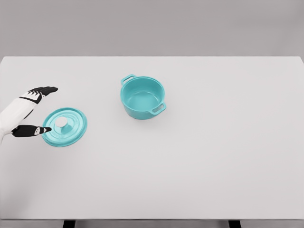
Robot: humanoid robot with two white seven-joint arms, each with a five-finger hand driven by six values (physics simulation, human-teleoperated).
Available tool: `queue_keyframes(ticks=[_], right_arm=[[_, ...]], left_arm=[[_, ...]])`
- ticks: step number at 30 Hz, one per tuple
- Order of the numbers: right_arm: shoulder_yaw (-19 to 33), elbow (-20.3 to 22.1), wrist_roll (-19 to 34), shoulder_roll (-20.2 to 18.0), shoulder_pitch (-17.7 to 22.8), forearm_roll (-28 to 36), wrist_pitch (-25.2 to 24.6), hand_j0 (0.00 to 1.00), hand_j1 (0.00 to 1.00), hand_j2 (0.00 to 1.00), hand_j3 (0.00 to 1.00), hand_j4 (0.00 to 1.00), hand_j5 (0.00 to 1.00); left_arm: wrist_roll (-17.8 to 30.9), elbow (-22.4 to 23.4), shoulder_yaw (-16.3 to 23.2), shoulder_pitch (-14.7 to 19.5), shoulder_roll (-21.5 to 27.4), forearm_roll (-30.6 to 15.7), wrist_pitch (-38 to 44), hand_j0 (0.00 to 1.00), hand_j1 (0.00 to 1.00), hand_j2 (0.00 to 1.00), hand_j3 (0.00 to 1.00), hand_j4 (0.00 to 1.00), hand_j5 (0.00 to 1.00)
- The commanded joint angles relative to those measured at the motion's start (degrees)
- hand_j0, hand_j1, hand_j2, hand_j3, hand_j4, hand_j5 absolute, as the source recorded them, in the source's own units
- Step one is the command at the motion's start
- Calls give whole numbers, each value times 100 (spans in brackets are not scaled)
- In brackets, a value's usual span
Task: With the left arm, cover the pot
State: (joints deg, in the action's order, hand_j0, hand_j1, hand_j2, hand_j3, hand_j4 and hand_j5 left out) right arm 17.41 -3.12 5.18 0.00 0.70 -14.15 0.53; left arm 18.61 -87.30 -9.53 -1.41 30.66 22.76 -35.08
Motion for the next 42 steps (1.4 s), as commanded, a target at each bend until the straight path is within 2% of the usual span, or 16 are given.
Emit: queue_keyframes(ticks=[1, 8, 11, 12, 14, 16, 18, 20, 25, 26, 27, 33, 35, 41, 42], right_arm=[[0, -4, 1, 0, -9, 0, 0, 100, 100, 100, 100, 100, 100], [0, -4, 1, 0, -9, 0, 0, 100, 100, 100, 100, 100, 100], [0, -4, 1, 0, 0, 0, 0, 100, 100, 100, 100, 100, 100], [0, 4, 1, 0, 0, 0, 0, 100, 100, 100, 100, 100, 100], [0, 4, 1, 0, 0, 0, 0, 100, 100, 100, 100, 100, 100], [0, 4, 1, 0, -9, 0, 0, 100, 100, 100, 100, 100, 100], [0, 4, 1, 0, 0, 0, 0, 100, 100, 100, 100, 100, 100], [0, -4, 1, 0, 0, 0, 0, 100, 100, 100, 100, 100, 100], [0, -4, 1, 0, -9, 0, 0, 100, 100, 100, 100, 100, 100], [0, -4, 1, 0, -9, 0, 0, 100, 100, 100, 100, 100, 100], [0, -4, 1, 0, 0, 0, 0, 100, 100, 100, 100, 100, 100], [0, 4, 1, 0, 0, 0, 0, 100, 100, 100, 100, 100, 100], [0, 4, 1, 0, -9, 0, 0, 100, 100, 100, 100, 100, 100], [0, 4, 1, 0, 0, 0, 0, 100, 100, 100, 100, 100, 100], [0, -4, 1, 0, -9, 0, 0, 100, 100, 100, 100, 100, 100]], left_arm=[[3, 3, 4, 0, 1, -43, 8, 100, 100, 100, 100, 100, 100], [3, 73, 4, 184, 10, -26, 8, 100, 100, 100, 100, 100, 100], [11, 213, -14, 360, 98, 53, 8, 100, 100, 100, 100, 100, 100], [20, 213, -23, 553, 141, 237, 8, 100, 100, 100, 100, 100, 100], [599, 205, -5, 826, 651, 668, 8, 100, 100, 100, 100, 100, 100], [1241, 178, 39, 852, 669, 783, 8, 100, 100, 100, 100, 100, 100], [1639, 161, 109, 844, 678, 783, 8, 100, 100, 100, 100, 100, 100], [1639, 20, 135, 844, 678, 774, 8, 100, 100, 100, 100, 100, 100], [1639, -15, 548, 1011, 678, 757, 8, 100, 100, 100, 100, 100, 100], [1639, -6, 557, 1055, 678, 757, 8, 90, 90, 90, 90, 90, 90], [1639, 3, 566, 1046, 660, 757, 8, 88, 88, 88, 88, 88, 88], [1639, 161, 566, 1002, 678, 748, 8, 86, 86, 86, 86, 86, 86], [1639, 161, 593, 1002, 669, 739, 8, 82, 82, 82, 82, 82, 82], [1639, 152, 680, 1002, 660, 757, 8, 82, 82, 82, 82, 82, 82], [1639, 152, 680, 1002, 660, 757, 8, 78, 78, 78, 78, 78, 78]])
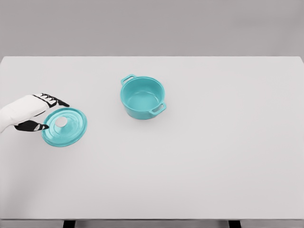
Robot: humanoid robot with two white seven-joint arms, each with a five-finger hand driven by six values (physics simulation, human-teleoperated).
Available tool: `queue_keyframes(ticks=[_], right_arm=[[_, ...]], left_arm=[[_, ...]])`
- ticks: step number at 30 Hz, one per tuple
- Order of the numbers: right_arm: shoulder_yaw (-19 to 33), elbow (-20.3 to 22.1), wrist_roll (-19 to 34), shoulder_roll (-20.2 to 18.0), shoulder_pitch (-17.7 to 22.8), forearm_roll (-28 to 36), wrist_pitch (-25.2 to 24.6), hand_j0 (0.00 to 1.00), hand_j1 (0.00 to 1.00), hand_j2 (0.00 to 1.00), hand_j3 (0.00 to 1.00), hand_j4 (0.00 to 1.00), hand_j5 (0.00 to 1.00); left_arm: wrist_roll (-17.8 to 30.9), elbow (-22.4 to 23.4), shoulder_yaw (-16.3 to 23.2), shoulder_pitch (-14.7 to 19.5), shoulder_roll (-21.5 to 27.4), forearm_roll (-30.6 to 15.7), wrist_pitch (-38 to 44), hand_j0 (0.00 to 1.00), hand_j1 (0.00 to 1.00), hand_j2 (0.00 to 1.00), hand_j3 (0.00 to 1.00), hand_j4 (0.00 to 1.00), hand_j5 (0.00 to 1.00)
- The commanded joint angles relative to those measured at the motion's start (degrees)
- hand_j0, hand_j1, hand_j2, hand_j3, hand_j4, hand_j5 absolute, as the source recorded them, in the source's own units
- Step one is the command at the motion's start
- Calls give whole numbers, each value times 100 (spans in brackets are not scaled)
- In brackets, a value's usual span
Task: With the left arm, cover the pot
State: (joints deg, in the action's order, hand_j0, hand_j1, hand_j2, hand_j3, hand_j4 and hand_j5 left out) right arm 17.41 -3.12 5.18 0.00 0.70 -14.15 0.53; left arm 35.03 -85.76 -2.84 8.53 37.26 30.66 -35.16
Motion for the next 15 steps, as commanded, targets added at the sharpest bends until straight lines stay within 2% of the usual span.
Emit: queue_keyframes(ticks=[1, 15], right_arm=[[0, -4, 1, 0, -9, 0, 0, 100, 100, 100, 100, 100, 100], [0, 5, 1, 0, 0, 0, 0, 100, 100, 100, 100, 100, 100]], left_arm=[[-3, -2, 12, 0, 1, -33, 16, 78, 78, 78, 78, 78, 78], [-3, -64, 144, -70, -17, -16, 16, 76, 76, 76, 76, 76, 76]])
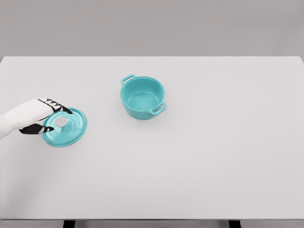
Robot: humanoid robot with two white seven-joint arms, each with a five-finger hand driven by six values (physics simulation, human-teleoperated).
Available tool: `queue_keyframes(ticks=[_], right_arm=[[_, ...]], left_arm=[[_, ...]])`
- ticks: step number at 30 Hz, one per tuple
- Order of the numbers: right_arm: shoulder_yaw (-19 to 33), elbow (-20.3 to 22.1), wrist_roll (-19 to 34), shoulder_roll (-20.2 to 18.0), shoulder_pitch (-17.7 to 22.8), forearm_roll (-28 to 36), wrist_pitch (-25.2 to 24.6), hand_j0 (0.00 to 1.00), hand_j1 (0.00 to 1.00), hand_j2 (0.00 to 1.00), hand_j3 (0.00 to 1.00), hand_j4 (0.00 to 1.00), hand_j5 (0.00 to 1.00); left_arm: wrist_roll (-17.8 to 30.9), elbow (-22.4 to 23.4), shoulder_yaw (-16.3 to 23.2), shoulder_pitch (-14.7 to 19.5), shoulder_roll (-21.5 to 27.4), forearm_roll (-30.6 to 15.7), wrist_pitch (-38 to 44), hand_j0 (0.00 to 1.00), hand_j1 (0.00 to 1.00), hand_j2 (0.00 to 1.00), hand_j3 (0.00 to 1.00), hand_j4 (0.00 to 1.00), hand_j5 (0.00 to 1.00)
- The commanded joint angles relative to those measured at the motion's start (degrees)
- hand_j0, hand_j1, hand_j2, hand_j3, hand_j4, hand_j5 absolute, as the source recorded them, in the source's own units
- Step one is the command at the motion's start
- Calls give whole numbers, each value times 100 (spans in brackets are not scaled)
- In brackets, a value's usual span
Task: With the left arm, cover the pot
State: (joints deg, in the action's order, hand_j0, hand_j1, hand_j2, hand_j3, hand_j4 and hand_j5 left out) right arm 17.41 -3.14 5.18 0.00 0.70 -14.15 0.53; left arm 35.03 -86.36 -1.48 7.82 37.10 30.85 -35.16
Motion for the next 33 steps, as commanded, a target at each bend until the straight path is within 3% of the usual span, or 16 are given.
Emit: queue_keyframes(ticks=[1, 17, 33], right_arm=[[0, -2, 1, 0, -9, 0, 0, 100, 100, 100, 100, 100, 100], [0, -2, 1, 0, 0, 0, 0, 100, 100, 100, 100, 100, 100], [0, -2, 1, 0, 0, 0, 0, 100, 100, 100, 100, 100, 100]], left_arm=[[-3, -4, 52, 0, -1, -35, 16, 76, 76, 76, 76, 76, 76], [-3, 189, 289, 70, -27, -18, 16, 74, 74, 74, 74, 74, 74], [-3, 277, 271, 88, -27, -18, 16, 67, 67, 67, 67, 67, 67]])
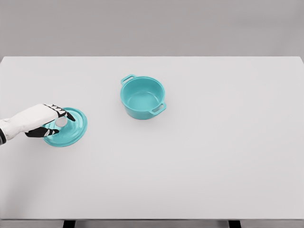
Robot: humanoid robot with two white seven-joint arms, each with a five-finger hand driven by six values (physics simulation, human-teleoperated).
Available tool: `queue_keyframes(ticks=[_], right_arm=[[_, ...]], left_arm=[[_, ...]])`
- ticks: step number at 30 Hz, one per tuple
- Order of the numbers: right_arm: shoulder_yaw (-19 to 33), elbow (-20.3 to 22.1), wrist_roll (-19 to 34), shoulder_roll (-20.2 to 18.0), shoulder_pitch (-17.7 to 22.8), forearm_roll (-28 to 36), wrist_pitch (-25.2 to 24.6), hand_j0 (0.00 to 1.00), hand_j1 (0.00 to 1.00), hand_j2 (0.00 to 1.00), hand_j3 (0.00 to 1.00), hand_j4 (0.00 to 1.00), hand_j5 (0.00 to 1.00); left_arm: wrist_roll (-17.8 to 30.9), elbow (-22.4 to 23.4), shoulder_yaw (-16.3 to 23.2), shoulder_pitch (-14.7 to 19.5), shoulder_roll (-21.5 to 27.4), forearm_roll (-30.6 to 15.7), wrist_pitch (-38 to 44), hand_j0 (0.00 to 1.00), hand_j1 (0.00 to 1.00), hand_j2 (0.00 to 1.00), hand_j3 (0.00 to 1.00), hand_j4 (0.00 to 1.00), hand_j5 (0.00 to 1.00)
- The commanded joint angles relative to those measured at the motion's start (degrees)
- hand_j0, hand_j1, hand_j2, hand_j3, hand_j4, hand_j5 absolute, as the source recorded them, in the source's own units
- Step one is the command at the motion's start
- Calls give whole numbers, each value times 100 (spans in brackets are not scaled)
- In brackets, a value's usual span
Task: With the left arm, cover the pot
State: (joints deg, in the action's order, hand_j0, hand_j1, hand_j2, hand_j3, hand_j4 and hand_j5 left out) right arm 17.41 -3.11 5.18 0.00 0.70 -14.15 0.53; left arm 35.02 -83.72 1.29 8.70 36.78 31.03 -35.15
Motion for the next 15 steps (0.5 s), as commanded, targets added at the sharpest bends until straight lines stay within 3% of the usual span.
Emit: queue_keyframes(ticks=[1, 15], right_arm=[[0, -5, 1, 0, -9, 0, 0, 100, 100, 100, 100, 100, 100], [0, -5, 1, 0, 0, 0, 0, 100, 100, 100, 100, 100, 100]], left_arm=[[-2, 48, -6, 9, 5, -36, 15, 67, 67, 67, 67, 67, 67], [-2, 93, 3, 62, 5, -36, 15, 67, 67, 67, 67, 67, 67]])
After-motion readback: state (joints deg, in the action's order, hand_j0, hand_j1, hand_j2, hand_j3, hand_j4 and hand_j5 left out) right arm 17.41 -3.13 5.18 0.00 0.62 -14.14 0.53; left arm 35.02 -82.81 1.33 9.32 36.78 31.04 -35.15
